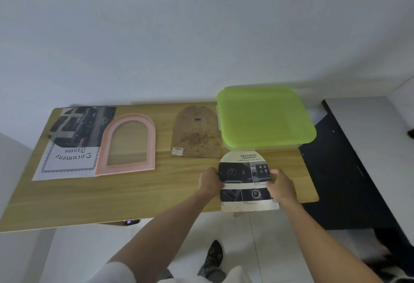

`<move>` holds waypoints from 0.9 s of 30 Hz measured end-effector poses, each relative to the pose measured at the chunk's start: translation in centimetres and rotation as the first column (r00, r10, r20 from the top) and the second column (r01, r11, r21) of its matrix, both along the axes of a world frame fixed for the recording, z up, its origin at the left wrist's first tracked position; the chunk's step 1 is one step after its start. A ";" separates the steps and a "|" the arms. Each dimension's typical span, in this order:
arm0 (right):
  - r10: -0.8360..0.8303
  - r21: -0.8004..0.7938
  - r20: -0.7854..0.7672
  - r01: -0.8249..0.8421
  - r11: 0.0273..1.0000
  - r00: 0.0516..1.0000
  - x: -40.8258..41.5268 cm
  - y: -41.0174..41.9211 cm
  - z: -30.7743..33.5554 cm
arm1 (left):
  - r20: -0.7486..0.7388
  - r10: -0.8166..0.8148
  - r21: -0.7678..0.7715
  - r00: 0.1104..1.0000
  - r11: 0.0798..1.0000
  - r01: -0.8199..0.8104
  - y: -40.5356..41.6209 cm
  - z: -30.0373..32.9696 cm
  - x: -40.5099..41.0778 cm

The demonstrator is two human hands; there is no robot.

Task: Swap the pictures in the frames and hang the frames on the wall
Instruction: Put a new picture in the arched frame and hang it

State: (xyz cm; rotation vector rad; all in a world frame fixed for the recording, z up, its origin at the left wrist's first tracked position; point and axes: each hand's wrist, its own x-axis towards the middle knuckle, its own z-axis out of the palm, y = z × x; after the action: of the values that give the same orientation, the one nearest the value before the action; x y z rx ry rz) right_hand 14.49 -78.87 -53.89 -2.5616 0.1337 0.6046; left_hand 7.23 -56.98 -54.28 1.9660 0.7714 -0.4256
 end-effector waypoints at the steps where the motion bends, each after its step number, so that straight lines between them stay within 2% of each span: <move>1: 0.028 -0.047 0.011 -0.028 0.999 1.000 0.1 0.0 -0.1 | -0.001 -0.033 0.056 0.999 0.998 0.033 -0.4 0.1 0.1; 4: 0.141 -0.248 0.095 -0.114 0.962 0.985 -0.2 0.5 -0.5 | 0.003 -0.206 0.251 0.979 0.947 0.198 -1.3 0.5 0.0; 8: 0.387 -0.295 0.267 -0.307 0.905 0.883 -1.0 0.8 -1.9 | 0.003 -0.505 0.505 0.863 0.745 0.435 -1.5 -0.2 -0.6; 10: 0.480 -0.307 0.262 -0.400 0.864 0.837 -1.1 0.7 -2.7 | -0.044 -0.623 0.543 0.781 0.641 0.542 -1.4 -0.7 -0.6; 12: 0.507 -0.310 0.250 -0.428 0.849 0.825 -0.9 0.5 -2.8 | -0.088 -0.664 0.534 0.742 0.598 0.598 -1.6 -0.9 -0.5; 19: 0.529 -0.320 0.291 -0.440 0.839 0.797 -0.3 0.4 -2.9 | -0.051 -0.654 0.536 0.755 0.620 0.573 -2.0 -0.8 -0.7; 23: 0.548 -0.282 0.368 -0.472 0.835 0.751 -0.4 1.7 -2.5 | 0.051 -0.618 0.515 0.784 0.689 0.509 -0.5 -0.1 -1.0; 27: 0.569 -0.209 0.442 -0.537 0.817 0.693 -0.5 5.1 -1.4 | 0.086 -0.543 0.522 0.836 0.739 0.426 3.1 0.8 -1.6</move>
State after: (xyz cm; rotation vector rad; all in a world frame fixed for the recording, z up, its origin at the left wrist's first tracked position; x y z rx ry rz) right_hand 13.99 -73.75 -55.32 -2.7179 -0.8452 0.1212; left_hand 5.60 -53.90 -53.51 2.6536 0.1904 -0.3092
